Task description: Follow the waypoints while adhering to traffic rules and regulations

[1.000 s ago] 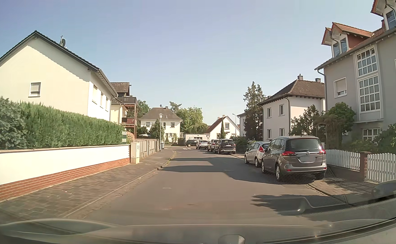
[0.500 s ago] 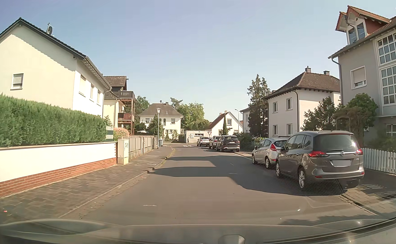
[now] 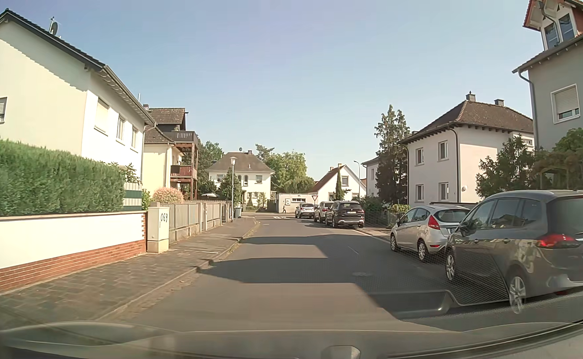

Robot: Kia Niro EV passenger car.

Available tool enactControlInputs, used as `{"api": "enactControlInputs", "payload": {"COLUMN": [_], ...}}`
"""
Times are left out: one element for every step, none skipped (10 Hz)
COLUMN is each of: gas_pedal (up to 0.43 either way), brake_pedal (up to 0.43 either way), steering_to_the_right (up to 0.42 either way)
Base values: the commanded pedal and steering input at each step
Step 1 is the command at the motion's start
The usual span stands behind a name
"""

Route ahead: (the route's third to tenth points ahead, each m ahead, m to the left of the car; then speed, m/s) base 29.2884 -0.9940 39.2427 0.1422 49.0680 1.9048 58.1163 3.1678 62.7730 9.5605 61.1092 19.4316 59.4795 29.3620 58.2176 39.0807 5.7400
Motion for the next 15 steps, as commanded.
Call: {"api": "enactControlInputs", "payload": {"gas_pedal": [0.11,0.11,0.11,0.11,0.11,0.11,0.11,0.11,0.11,0.11,0.11,0.11,0.11,0.11,0.11], "brake_pedal": [0.03,0.03,0.03,0.03,0.03,0.03,0.03,0.03,0.03,0.03,0.03,0.03,0.03,0.03,0.03], "steering_to_the_right": [-0.023,-0.021,-0.021,-0.015,-0.013,-0.013,-0.012,-0.012,-0.01,-0.011,-0.011,-0.01,-0.008,-0.007,-0.008]}}
